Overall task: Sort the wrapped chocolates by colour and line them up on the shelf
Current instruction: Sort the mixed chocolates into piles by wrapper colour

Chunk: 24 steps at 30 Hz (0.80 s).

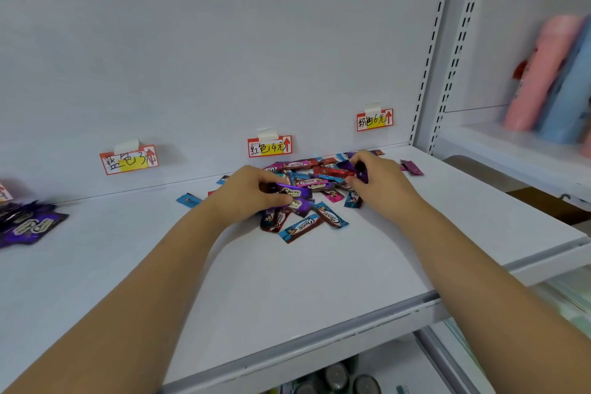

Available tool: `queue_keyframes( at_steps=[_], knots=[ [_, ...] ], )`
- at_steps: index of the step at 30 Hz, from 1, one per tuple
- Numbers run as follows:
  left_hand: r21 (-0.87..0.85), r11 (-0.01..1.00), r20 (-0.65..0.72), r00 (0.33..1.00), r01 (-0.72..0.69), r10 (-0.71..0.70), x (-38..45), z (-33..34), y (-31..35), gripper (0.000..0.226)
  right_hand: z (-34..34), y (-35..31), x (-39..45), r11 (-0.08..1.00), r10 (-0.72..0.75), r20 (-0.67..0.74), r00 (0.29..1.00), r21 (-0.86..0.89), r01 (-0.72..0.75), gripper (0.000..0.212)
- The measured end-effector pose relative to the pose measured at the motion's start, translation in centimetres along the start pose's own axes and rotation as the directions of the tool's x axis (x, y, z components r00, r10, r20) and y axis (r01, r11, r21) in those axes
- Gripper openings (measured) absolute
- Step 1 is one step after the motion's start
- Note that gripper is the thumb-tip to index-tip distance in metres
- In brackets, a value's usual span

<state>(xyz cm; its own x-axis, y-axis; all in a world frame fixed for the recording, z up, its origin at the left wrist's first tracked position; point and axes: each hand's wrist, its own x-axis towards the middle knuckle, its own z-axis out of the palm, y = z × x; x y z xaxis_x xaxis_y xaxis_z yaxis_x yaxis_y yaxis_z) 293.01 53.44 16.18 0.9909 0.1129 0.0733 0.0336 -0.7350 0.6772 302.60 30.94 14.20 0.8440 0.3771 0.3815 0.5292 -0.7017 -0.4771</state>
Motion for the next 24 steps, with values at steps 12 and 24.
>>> queue_keyframes(
  at_steps=[12,24],
  knots=[
    [-0.604,0.797,-0.235,0.950,0.024,-0.207,-0.4,0.0,-0.3,0.026,-0.7,-0.9,-0.4,1.000,0.020,0.081,0.997,0.021,-0.022,0.027],
    [-0.686,0.724,-0.242,0.914,0.076,-0.325,-0.2,0.4,-0.8,0.030,0.9,-1.3,0.1,0.984,-0.173,0.213,0.962,0.079,0.160,0.028]
  ],
)
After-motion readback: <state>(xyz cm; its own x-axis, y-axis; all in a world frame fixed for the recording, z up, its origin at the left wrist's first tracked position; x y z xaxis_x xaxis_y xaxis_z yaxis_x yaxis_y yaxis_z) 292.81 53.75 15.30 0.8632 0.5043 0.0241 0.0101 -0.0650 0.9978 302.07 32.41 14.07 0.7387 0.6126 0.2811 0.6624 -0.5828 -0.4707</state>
